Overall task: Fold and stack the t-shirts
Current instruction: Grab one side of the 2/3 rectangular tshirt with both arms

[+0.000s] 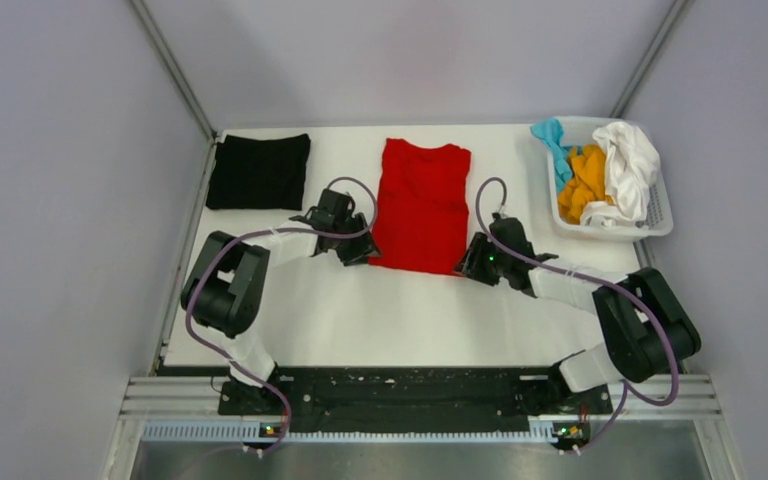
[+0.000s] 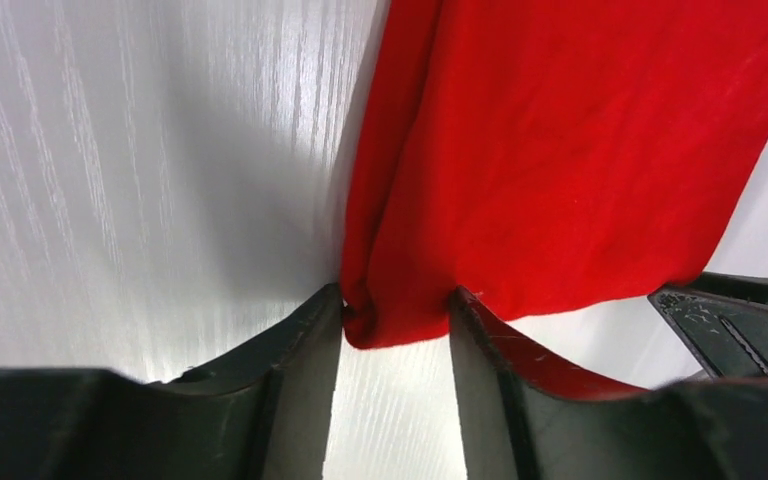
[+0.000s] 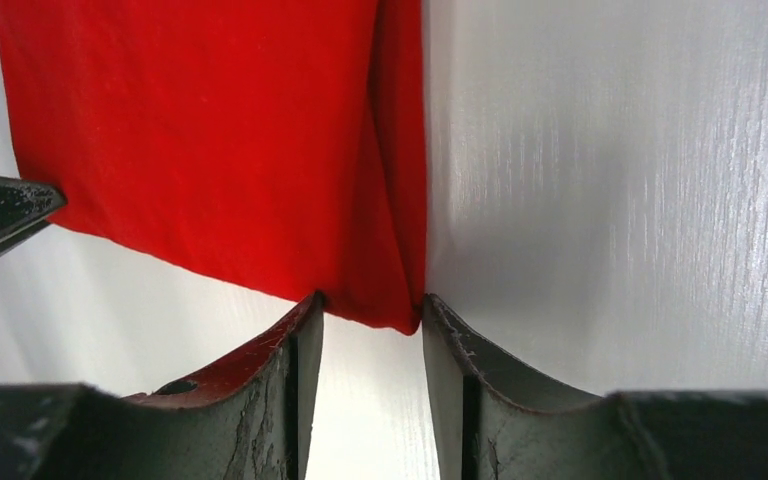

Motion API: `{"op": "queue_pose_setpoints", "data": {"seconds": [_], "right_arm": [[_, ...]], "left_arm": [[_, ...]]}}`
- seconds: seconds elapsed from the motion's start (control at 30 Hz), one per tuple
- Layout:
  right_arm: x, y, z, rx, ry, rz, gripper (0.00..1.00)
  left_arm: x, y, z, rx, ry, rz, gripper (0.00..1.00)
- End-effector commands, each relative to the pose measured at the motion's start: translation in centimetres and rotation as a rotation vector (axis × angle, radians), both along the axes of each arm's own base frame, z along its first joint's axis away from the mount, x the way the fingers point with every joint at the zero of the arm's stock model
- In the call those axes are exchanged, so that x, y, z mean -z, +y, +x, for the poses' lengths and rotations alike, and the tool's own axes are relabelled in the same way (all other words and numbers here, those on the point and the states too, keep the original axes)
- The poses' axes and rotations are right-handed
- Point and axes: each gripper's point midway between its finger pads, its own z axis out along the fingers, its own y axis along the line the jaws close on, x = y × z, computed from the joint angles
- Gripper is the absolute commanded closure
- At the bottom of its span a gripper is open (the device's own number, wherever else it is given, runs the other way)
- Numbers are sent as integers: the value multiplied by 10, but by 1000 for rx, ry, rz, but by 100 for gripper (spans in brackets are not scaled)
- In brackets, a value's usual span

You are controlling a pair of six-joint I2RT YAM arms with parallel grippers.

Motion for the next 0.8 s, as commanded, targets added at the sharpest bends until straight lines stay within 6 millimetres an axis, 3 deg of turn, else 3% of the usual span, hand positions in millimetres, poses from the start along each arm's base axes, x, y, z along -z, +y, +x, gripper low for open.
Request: {"op": "queue_pose_setpoints", "data": {"seconds": [0.0, 0.07, 0.13, 0.17, 0.2, 0.37, 0.5, 0.67, 0.77], "right_arm": [[19, -9, -9, 7, 47, -44, 60], [21, -10, -11, 2, 53, -49, 62], [23, -11, -14, -1, 60, -54, 63], [24, -12, -16, -1, 62, -57, 63], [25, -14, -18, 0, 63, -60, 64], [27, -12, -24, -18, 62, -44, 75], [29, -1, -30, -70, 66, 16, 100], [20, -4, -50, -113, 77, 20, 100], [-2, -3, -72, -186, 68, 58, 100]], "left_arm": [[29, 8, -1, -18, 53, 85, 54], [32, 8, 1, -14, 58, 90, 64], [33, 10, 3, -20, 55, 108, 80], [33, 13, 3, -27, 54, 121, 94], [34, 15, 2, -30, 55, 134, 100], [33, 19, -4, -35, 49, 138, 100], [33, 17, -12, -27, 57, 105, 100], [21, 24, -38, -19, 33, 110, 100], [-1, 27, -64, -12, -25, 107, 100]]}}
